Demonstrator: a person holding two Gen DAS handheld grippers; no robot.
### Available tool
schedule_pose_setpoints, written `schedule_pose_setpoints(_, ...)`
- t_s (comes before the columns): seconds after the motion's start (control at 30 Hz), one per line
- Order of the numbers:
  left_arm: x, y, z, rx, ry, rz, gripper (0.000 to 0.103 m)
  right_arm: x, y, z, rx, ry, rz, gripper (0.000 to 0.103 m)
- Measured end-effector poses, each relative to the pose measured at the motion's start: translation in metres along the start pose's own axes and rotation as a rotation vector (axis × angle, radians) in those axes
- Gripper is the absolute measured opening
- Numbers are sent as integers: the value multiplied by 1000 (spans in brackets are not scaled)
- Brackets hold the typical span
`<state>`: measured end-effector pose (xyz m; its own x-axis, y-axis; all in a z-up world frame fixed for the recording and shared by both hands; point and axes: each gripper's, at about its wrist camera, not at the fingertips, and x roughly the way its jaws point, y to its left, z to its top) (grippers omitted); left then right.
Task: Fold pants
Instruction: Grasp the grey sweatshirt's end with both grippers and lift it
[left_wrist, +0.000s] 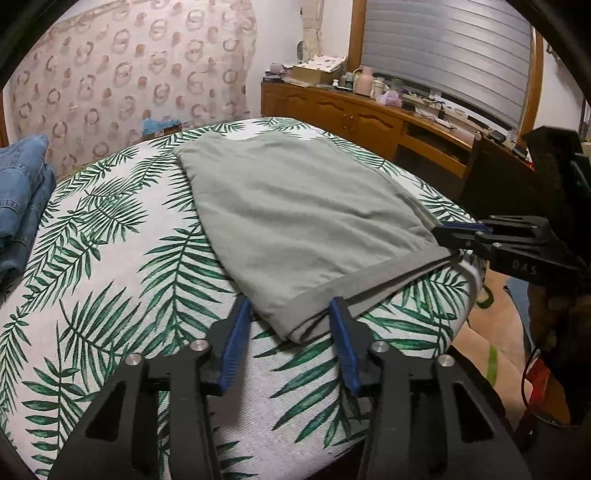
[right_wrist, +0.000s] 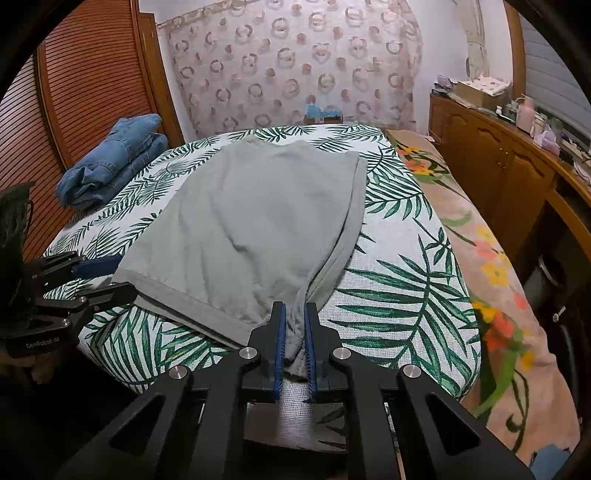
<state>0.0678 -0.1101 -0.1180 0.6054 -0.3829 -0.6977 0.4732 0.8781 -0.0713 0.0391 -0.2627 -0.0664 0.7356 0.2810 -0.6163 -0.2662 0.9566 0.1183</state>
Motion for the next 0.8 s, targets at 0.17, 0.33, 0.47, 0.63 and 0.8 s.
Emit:
schedule_pose_setpoints(0.17, -2, -2, 1, 5, -6, -25, 17, -1, 2, 0, 2, -9, 14, 6)
schedule_pose_setpoints(0.33, -16, 1, 7, -7, -53, -44, 11, -9, 7, 6, -7, -49, 44, 5)
schedule_pose_setpoints(0.47, -38, 3, 18, -6, -111, -48, 10, -21, 11, 17, -21, -98, 58, 5)
schedule_pose_setpoints(0.63, -81, 2, 43, 7, -213, -51, 10, -48, 16, 33, -43, -175, 78, 5)
schedule_pose_setpoints(0.8, -128, 1, 69, 42, -321, -40, 9, -84, 26, 58, -90, -278, 95, 5)
